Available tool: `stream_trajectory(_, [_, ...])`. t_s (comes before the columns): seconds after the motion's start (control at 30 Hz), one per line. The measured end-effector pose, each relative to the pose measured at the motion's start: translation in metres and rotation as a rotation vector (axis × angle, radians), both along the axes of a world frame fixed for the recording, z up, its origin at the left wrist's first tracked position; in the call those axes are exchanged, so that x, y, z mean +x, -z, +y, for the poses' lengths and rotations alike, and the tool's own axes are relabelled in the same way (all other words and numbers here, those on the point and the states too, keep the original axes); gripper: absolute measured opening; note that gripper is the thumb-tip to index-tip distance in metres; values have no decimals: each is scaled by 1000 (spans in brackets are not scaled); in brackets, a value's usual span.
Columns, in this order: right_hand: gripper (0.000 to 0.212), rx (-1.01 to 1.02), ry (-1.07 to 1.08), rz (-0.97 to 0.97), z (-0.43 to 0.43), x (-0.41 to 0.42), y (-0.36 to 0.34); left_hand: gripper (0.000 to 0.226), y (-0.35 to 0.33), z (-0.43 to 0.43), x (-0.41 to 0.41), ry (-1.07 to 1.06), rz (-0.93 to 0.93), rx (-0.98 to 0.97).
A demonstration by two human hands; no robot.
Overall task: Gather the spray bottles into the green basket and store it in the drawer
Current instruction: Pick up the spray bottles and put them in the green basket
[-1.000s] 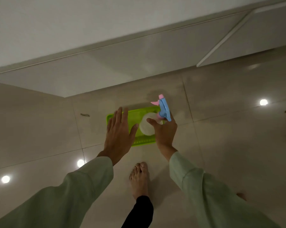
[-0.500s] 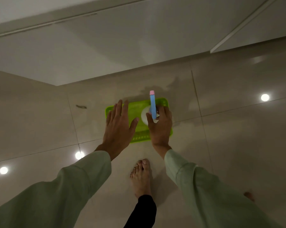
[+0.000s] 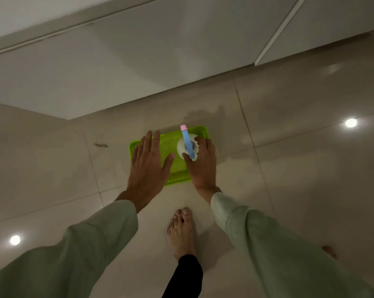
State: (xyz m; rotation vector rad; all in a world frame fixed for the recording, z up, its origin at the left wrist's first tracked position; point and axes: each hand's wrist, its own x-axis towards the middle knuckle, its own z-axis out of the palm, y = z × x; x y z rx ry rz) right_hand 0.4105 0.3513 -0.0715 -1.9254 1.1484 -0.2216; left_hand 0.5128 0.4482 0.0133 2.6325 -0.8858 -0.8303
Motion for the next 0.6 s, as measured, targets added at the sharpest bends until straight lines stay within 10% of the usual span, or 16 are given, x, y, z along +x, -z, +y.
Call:
stream_trajectory(0.2, [72, 124, -32, -84, -15, -36, -35, 69, -35, -6, -20, -19, -14, -3])
stream_trajectory(0.6, [52, 27, 264, -67, -160, -235, -162, 66, -139, -161, -165, 176, -28, -83])
